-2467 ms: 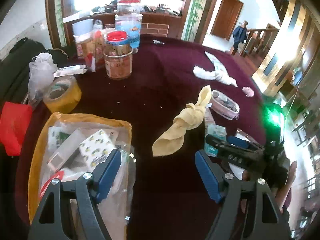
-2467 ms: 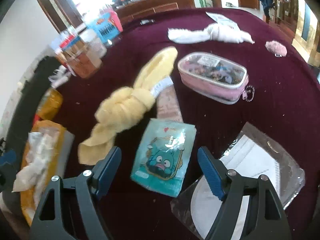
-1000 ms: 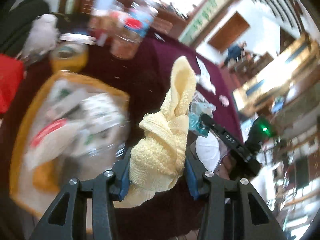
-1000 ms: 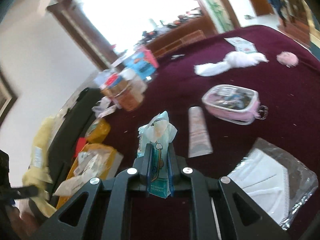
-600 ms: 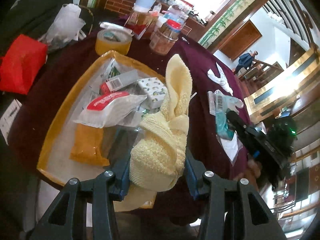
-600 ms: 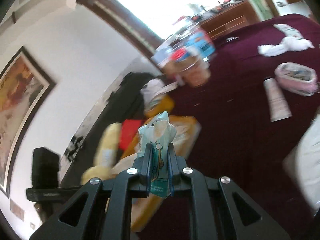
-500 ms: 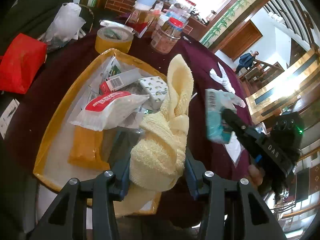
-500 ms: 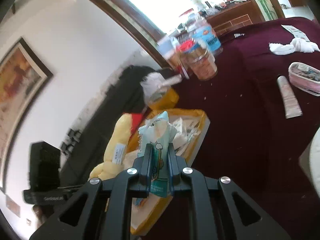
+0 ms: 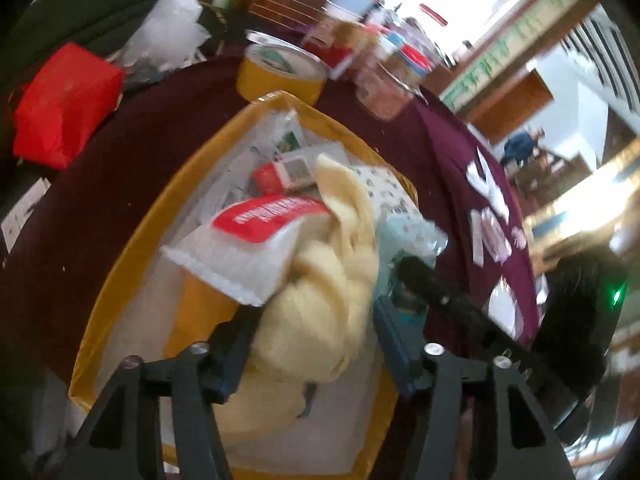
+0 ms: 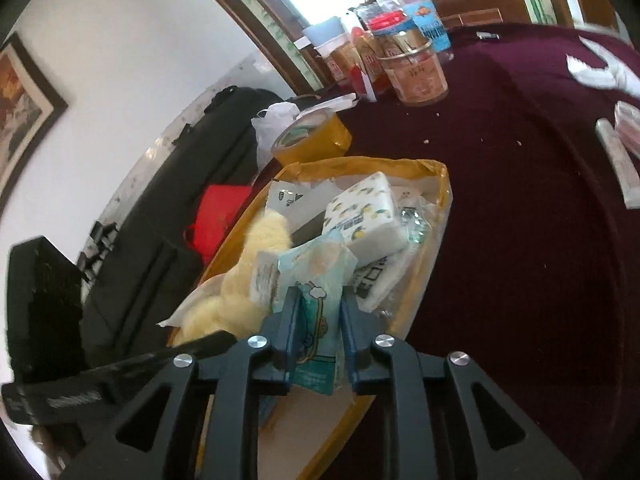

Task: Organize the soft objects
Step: 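Drop the teal sachet and yellow towel into the tray, then grasp the white mask bag with the right tool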

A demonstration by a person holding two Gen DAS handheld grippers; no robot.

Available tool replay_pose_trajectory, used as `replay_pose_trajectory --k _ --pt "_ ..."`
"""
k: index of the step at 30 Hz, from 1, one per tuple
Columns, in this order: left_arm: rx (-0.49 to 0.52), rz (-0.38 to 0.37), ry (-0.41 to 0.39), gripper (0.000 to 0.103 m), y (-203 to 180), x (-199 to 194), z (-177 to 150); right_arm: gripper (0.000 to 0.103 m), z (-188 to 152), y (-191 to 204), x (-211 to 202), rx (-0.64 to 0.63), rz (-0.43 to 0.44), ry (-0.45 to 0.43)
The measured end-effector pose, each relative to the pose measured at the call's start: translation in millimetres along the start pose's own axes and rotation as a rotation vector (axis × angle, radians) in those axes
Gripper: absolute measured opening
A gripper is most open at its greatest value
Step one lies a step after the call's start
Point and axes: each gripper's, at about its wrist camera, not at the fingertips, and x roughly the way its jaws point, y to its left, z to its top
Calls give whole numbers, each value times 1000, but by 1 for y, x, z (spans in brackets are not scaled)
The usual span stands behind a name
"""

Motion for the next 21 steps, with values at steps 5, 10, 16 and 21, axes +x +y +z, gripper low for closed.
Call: replay_pose_trajectory --k 5,10,16,21 --pt "-46 -43 -24 78 2 -5 -3 52 -3 3 -24 -38 27 -43" --pt "5 -65 -77 89 -21 -20 -14 68 -8 -18 -64 -22 47 -102" --pt "66 -32 -159 91 -52 -37 -30 69 -10 -67 -115 -36 60 -89" --pt "135 -60 -169 92 -87 -38 -44 72 10 -158 -171 34 -131 -119"
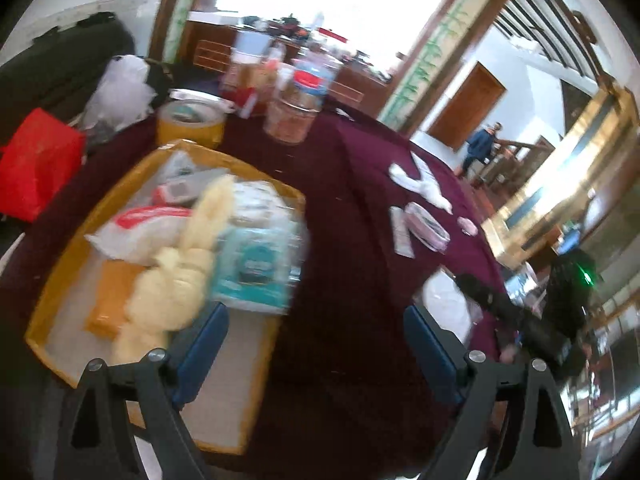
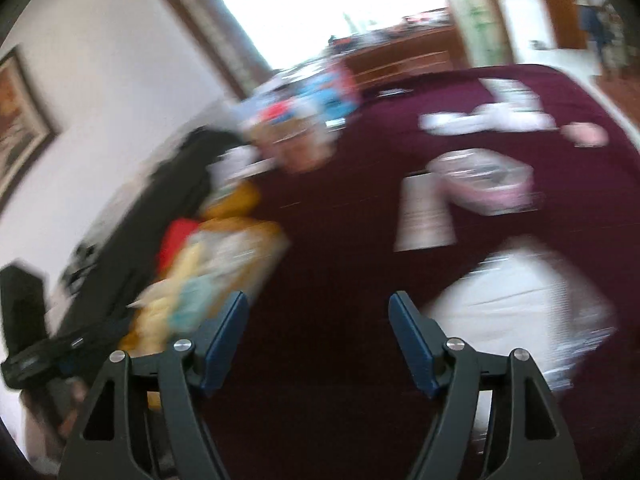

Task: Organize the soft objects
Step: 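Grasp the white mask bag with the right tool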

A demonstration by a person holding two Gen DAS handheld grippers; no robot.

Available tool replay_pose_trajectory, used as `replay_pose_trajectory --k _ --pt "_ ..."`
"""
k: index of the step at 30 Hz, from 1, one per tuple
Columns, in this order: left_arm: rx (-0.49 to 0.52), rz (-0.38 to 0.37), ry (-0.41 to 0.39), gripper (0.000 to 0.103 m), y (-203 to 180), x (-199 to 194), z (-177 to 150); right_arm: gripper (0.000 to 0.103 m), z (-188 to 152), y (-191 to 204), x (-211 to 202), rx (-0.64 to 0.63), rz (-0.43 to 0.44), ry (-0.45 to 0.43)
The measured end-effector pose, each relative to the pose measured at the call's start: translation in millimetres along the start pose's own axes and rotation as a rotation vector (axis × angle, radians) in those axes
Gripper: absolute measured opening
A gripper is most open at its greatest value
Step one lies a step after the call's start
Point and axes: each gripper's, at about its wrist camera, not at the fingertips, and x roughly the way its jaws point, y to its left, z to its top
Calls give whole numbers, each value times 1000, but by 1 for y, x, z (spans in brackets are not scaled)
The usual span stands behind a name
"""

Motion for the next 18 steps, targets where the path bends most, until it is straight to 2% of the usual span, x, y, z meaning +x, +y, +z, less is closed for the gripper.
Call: replay_pose_trajectory --k 4,7,10,11,12,13,14,15,18 --pt "17 -42 41 92 -23 15 -6 72 22 -91 -3 114 -185 73" --pt "29 -73 82 92 -38 26 -14 72 26 -135 1 192 -253 124" --pt "38 -88 111 92 -48 31 -19 73 23 -153 13 219 -176 191" --pt "40 -88 120 92 -50 33 -21 72 22 -152 10 209 -153 181" --pt "42 -86 124 92 -52 34 -23 70 20 -152 10 214 -98 204" --pt "45 -87 130 92 -54 34 -24 66 18 -152 10 223 -37 225" --pt "48 -89 131 92 -55 34 -25 55 13 -152 10 254 52 247" --pt "47 -90 126 92 -55 32 -25 53 8 -150 10 271 106 260" --pt "60 -75 102 92 -58 30 -27 52 -3 -135 13 263 139 284"
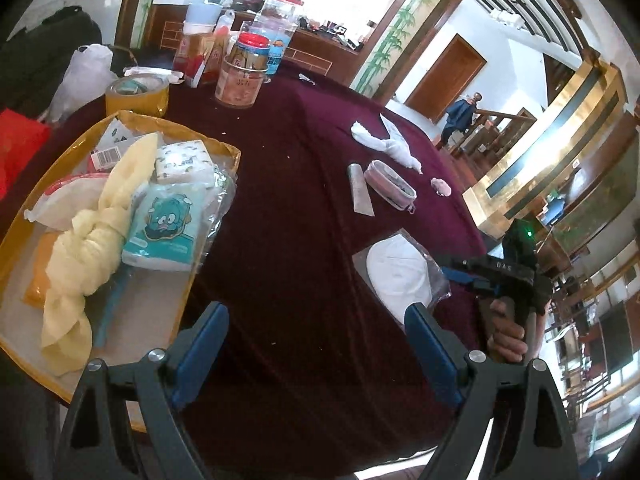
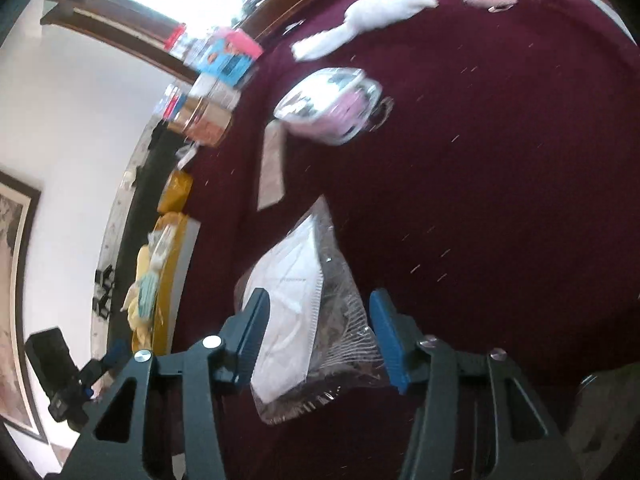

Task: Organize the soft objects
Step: 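Grasp the white mask bag with the right tool, then grasp the pink tube with the left tool while the right tool holds the mask bag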

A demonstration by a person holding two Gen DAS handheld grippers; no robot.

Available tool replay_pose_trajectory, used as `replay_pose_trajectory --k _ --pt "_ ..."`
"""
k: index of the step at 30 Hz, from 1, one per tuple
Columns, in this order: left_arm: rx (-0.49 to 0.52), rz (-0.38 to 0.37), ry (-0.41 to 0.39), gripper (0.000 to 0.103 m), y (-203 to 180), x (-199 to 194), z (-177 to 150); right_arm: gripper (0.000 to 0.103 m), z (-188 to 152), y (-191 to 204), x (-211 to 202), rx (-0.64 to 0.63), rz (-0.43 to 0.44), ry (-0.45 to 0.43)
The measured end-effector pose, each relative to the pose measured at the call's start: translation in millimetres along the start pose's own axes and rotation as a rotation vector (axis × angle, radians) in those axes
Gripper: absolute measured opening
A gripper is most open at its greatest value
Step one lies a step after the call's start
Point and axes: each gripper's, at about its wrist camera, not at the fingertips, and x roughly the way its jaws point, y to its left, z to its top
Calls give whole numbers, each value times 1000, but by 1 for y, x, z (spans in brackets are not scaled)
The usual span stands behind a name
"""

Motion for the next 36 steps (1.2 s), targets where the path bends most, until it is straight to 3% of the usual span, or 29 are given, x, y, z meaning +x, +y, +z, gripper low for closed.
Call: replay_pose_trajectory --k 2,6,9,13,18,20,21,24,28,29,30,31,33,36 --pt "8 1 2 92 -3 2 -1 51 -7 14 7 -23 -1 12" --pt "11 -1 22 92 -4 7 -2 36 -21 54 23 -123 -14 54" --pt "13 -5 36 92 -6 11 -3 36 -28 82 35 -212 -18 86" --pt "22 -18 64 90 -8 26 -5 37 -27 92 44 -210 16 102" --pt "40 -54 177 36 -6 71 -14 36 -24 95 57 -169 92 120" --pt "52 -53 234 29 -4 94 -15 37 -24 99 60 -162 104 122" --pt "39 -32 260 29 -1 107 -15 37 -24 101 61 -164 119 124" --pt "30 -26 229 29 0 110 -10 37 -22 111 65 -171 161 128" --pt "31 -55 241 29 2 111 -10 35 -11 121 81 -169 144 128" --pt "33 -59 244 31 1 111 -11 15 -10 124 88 -181 124 134" --pt "34 -60 245 33 1 111 -11 4 -9 128 94 -197 96 145" --pt "33 -61 247 36 2 110 -10 4 -9 130 95 -211 78 147" --pt "27 -54 255 67 4 108 -10 4 -5 127 79 -232 66 79" --pt "16 -27 221 79 2 96 -1 4 3 111 35 -207 144 -79"
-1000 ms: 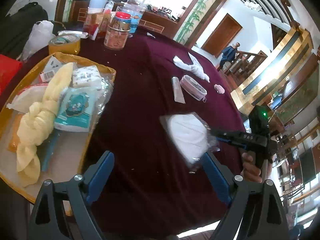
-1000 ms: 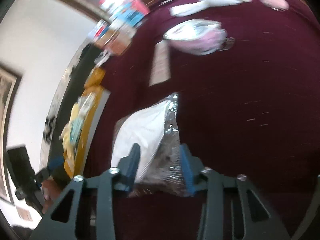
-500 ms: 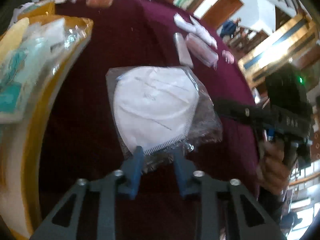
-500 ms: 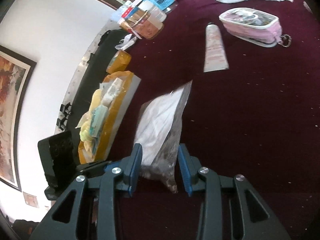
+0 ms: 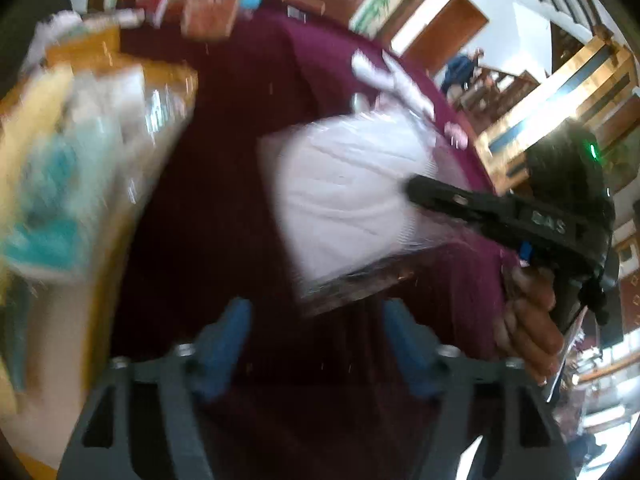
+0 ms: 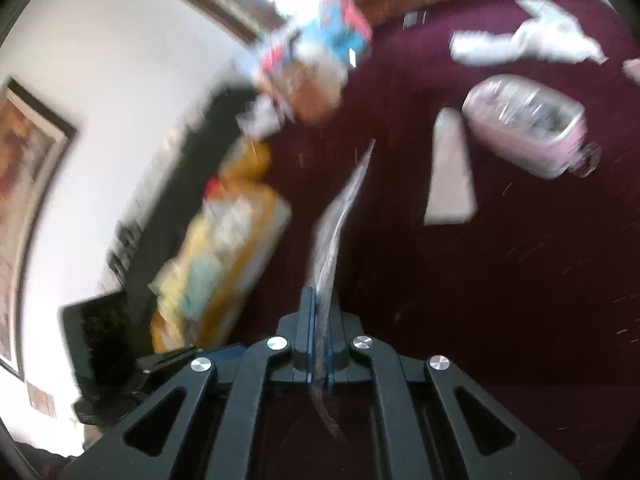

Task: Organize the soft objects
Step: 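Grasp the pink tube with the left tool while the right tool holds the mask bag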

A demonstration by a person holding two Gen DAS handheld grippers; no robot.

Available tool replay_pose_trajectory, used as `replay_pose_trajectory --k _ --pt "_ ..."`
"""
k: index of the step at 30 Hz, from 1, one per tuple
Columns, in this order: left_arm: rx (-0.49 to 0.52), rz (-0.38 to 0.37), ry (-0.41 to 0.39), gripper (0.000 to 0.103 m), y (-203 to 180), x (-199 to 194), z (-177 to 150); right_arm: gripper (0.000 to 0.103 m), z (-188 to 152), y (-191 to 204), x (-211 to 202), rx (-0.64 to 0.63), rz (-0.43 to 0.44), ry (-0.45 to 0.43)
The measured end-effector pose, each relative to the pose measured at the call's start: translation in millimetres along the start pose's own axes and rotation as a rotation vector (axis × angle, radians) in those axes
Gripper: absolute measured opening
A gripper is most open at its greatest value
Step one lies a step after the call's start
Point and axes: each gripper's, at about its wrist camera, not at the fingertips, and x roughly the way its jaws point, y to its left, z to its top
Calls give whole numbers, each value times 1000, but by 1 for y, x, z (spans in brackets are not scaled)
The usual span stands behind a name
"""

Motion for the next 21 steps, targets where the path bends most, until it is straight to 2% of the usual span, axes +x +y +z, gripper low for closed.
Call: replay_pose_trajectory --k 3,6,8,9,11,14,16,18,21 --pt "20 43 -70 79 -11 -11 10 4 5 -21 -45 59 56 -197" --pt "46 93 -75 79 -31 0 34 4 0 -47 -82 150 1 -412" --pt "87 127 -84 79 -46 12 50 4 -6 -68 -93 260 -16 -484" --pt "104 138 -80 79 -52 18 56 4 -8 -75 -95 295 -27 -496" --pt "127 187 -55 79 -66 42 79 4 -11 -82 -101 336 -133 -540" --pt "150 235 -50 78 -82 70 113 4 -13 -78 -99 330 -232 -561" --pt "153 247 -51 77 -90 86 133 4 -10 -72 -95 307 -327 -559" --pt "135 253 -36 71 -92 100 148 4 -10 -67 -90 292 -383 -557" --pt "111 313 -1 59 -94 124 168 4 -9 -67 -85 263 -459 -543"
